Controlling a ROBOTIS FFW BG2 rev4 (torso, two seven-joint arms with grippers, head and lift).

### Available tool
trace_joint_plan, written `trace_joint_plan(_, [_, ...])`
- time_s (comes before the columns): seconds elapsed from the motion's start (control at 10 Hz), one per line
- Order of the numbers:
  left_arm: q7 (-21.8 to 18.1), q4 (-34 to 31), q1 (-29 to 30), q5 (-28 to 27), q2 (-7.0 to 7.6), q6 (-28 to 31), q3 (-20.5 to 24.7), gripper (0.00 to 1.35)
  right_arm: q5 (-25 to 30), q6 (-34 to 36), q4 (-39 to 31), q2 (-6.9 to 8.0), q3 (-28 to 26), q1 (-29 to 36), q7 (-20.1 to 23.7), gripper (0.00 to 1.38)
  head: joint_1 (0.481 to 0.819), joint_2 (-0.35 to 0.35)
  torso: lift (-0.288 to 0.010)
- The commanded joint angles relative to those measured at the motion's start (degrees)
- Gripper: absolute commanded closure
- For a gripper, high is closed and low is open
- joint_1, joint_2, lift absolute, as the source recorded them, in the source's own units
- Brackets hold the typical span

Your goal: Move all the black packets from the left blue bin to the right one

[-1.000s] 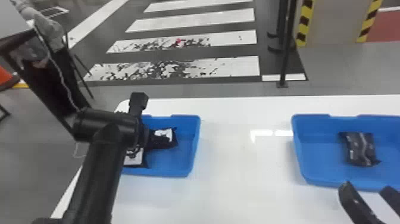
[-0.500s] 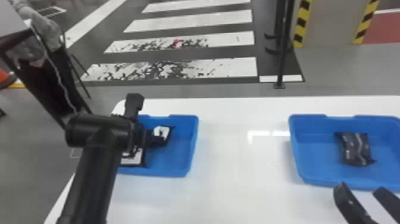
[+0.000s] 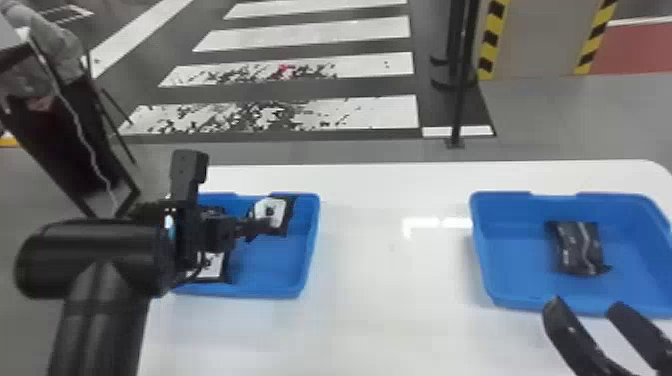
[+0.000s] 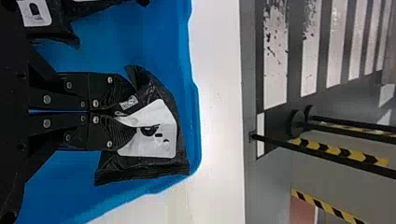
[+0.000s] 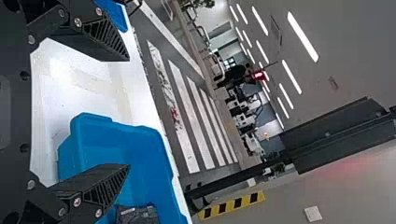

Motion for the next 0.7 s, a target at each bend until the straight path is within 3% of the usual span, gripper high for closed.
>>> trace_joint_plan(0.0, [-0.2, -10.1, 5.2, 5.1, 0.1, 0.5, 1.0, 1.2, -0.7, 1.4, -0.6, 0.05, 0.1, -0.6, 0.9, 0.23, 0.695, 0.171, -0.14])
trace_joint_plan(0.3, [-1.3, -19.2, 10.3, 15.6, -0.86, -2.5, -2.0, 1.2, -1.8, 5.4, -0.6, 0.05, 0.6, -4.1, 4.0, 0.23, 0.695, 0.111, -0.14])
trace_joint_plan(0.6, [-1.4, -20.8, 10.9, 22.3, -1.13, -3.7, -8.9, 1.2, -4.0, 6.9, 1.5, -0.53, 3.5, -11.3, 6.5, 0.23, 0.695, 0.023, -0.14])
